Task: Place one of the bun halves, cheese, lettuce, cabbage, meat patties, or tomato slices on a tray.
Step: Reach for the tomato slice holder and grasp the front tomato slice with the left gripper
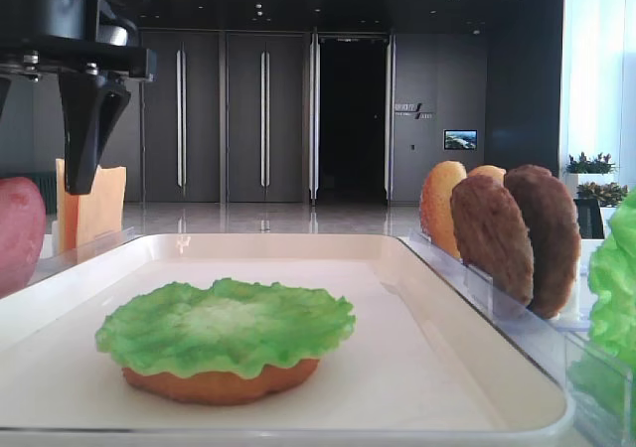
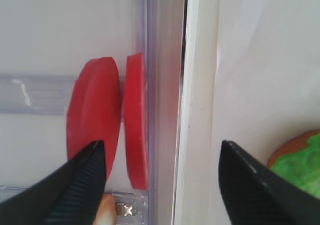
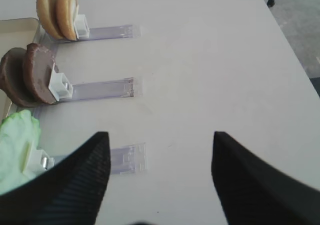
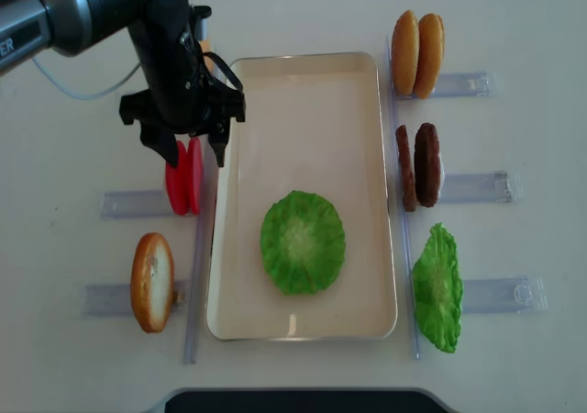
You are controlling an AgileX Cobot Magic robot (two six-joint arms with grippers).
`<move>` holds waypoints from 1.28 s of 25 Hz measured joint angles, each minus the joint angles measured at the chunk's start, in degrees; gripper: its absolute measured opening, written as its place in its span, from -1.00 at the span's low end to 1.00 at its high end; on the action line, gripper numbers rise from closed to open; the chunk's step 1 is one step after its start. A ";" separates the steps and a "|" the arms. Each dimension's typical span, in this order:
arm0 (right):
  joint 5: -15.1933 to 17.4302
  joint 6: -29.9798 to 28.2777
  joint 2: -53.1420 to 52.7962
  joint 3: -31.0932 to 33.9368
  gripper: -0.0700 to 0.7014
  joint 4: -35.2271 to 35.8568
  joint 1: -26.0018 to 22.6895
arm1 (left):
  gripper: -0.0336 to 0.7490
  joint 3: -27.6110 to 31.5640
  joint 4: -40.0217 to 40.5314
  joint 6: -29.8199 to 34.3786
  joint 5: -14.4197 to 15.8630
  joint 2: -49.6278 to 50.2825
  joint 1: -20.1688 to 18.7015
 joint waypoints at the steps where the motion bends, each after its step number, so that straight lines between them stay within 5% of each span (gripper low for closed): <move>1: 0.00 0.00 0.00 0.00 0.28 0.00 0.00 | 0.45 0.00 0.00 0.00 -0.18 0.42 0.00; 14: 0.00 0.00 0.00 0.00 0.28 0.00 0.00 | 0.37 -0.06 -0.02 0.00 -0.53 2.85 0.00; 32: 0.00 0.00 0.00 0.00 0.28 0.00 0.00 | -0.76 -0.06 2.87 0.06 1.85 2.85 0.00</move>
